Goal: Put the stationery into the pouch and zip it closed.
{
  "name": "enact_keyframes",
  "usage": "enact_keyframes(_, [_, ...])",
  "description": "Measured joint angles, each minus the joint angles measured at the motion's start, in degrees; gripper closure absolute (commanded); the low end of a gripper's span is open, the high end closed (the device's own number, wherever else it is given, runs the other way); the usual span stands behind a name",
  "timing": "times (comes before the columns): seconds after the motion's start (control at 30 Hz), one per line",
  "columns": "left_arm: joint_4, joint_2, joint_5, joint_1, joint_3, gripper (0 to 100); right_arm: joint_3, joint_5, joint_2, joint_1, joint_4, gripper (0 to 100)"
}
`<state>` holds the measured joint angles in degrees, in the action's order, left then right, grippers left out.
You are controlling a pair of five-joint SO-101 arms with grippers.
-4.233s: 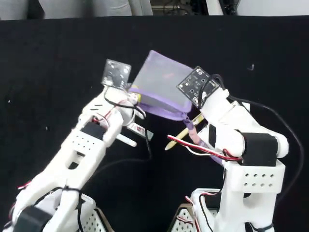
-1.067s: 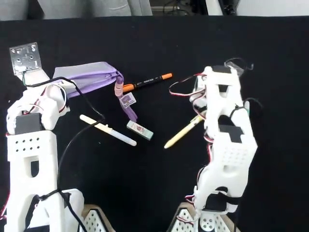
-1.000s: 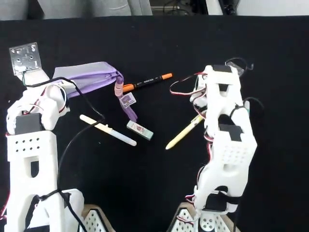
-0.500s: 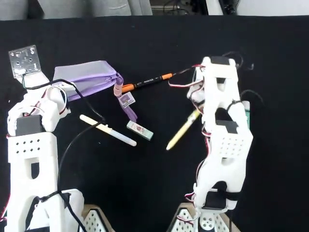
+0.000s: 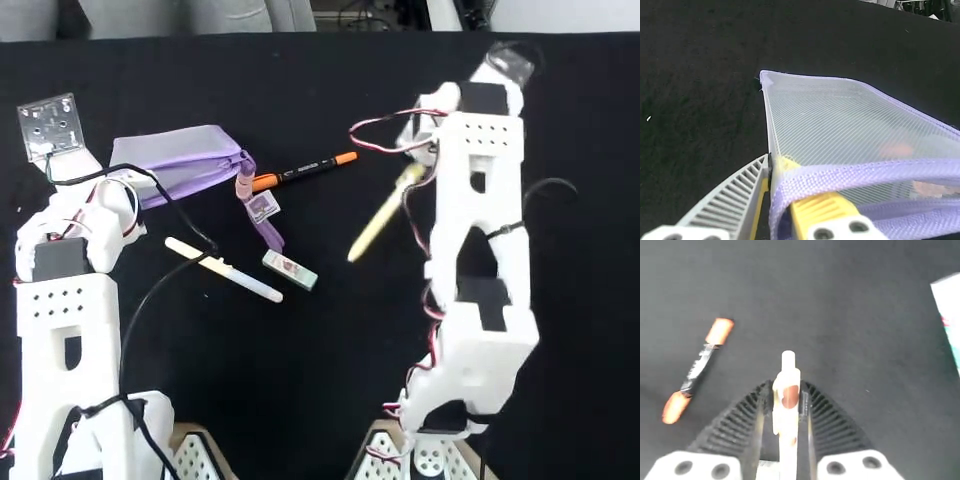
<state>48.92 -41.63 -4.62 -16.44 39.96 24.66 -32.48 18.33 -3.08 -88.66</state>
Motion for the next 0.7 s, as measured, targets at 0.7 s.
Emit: enact_keyframes(0.7, [0.0,0.0,0.0,0.0,0.0,97,1.93,10.46,-17.49,17.58,18.37,98.3])
